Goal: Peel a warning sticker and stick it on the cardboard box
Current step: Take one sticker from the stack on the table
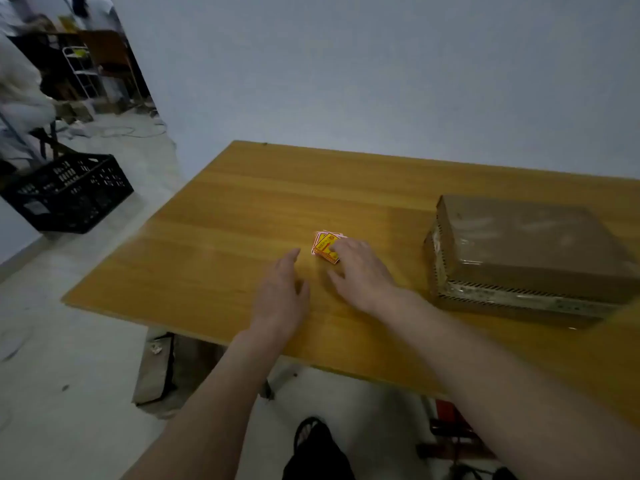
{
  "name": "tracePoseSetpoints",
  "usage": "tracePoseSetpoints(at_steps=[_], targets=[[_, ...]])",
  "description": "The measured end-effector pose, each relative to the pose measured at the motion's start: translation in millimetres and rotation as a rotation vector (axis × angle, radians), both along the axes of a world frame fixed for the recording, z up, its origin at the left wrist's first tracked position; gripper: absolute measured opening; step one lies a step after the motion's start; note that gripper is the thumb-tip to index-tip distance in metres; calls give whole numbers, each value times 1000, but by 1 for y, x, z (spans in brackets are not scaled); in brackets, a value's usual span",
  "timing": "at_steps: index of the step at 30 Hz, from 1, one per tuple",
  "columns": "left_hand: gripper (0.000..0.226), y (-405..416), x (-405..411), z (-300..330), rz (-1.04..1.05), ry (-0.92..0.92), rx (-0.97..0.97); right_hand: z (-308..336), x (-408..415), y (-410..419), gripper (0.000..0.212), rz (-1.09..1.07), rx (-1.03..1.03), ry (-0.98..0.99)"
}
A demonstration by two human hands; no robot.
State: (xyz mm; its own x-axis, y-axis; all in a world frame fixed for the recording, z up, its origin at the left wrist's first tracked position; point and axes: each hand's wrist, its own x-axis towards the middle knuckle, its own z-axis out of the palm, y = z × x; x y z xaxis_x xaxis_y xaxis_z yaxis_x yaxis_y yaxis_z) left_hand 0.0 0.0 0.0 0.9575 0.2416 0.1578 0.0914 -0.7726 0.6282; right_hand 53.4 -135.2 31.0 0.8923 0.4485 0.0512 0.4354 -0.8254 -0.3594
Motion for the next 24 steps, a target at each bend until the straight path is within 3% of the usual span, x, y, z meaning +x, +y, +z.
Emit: tracePoseSetpoints(at_steps=[4,9,14,18,24], targets=[[59,8,7,-14,23,-67,143,-10,22,16,48,-32,-68,-119],[63,8,9,-18,7,-110,197,-14,33,22,35,-100,-156,-129],[48,8,9,-20,-9,-132,259,-12,37,22,26,-67,-214,-125],[35,7,8,-20,-9,-138,271,-13,40,16,31,-33,-219,-91],[33,6,8,-20,4,-148,264,-12,48,10,29,-4,-198,-4]])
